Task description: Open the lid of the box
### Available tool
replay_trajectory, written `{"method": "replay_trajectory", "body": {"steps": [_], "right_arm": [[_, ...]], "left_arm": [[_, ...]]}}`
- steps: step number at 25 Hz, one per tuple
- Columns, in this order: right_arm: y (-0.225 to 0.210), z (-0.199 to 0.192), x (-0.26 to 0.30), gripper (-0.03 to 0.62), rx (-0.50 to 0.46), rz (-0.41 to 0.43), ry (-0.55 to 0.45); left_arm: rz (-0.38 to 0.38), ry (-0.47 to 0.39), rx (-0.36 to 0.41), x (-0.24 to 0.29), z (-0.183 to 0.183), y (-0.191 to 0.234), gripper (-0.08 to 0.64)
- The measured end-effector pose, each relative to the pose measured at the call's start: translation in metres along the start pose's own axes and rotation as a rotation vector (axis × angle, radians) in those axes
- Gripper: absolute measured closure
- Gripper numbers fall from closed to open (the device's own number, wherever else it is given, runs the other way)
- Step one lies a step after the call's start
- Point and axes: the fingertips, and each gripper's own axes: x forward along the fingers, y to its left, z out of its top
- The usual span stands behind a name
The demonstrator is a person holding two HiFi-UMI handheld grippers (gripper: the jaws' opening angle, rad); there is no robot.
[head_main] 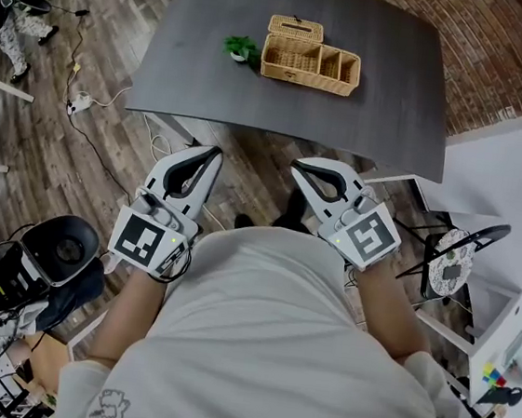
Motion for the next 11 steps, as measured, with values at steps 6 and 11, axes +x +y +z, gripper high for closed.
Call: {"method": "replay_trajectory", "body": {"steps": [6,11], "right_arm": [[0.000,0.002,-0.005,0.586,-0.007,-0.013,-0.001],[0.003,0.005,-0.011,0.586,-0.007,-0.017,-0.002]], "left_arm": [[-0.016,-0.005,0.005,0.002,0.002,-0.004,0.549],[-0.023,-0.003,0.011,0.002,0.006,-0.010,0.549]]}}
